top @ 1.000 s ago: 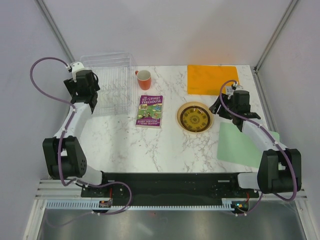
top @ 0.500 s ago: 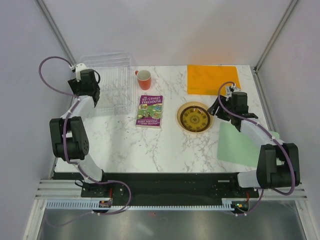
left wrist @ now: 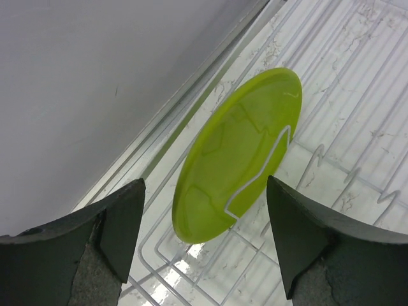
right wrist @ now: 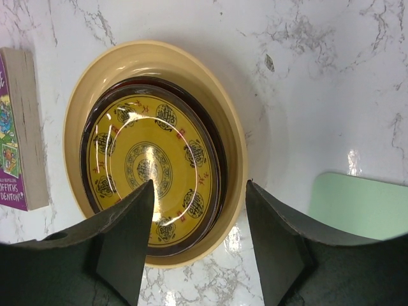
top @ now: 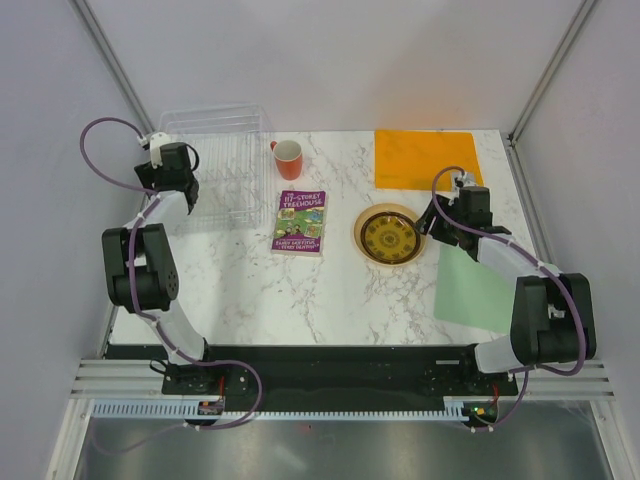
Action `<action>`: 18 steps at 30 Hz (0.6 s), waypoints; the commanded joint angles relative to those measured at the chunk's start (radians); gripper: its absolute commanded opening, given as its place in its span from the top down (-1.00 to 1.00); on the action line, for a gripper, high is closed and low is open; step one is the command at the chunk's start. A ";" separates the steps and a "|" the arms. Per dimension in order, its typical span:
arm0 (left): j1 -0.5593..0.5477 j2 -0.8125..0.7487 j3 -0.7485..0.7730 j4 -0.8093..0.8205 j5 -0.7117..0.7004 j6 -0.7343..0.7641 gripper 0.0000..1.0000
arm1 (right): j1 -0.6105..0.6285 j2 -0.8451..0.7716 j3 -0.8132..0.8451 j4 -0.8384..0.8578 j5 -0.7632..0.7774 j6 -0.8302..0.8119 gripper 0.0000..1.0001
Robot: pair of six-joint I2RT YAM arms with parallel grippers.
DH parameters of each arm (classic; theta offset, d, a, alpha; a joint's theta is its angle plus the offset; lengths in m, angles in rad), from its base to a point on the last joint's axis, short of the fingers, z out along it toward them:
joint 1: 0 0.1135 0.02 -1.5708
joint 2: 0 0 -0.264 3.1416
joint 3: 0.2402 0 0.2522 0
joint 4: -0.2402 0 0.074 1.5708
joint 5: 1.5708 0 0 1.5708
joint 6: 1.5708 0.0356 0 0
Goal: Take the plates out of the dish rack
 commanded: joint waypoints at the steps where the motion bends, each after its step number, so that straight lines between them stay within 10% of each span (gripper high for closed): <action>1: 0.029 0.005 0.051 0.052 -0.020 0.002 -0.66 | -0.002 0.012 -0.005 0.044 -0.005 -0.018 -0.32; 18: 0.100 0.056 0.063 0.061 0.186 -0.031 -0.13 | -0.002 0.095 0.006 0.091 -0.039 -0.012 -0.31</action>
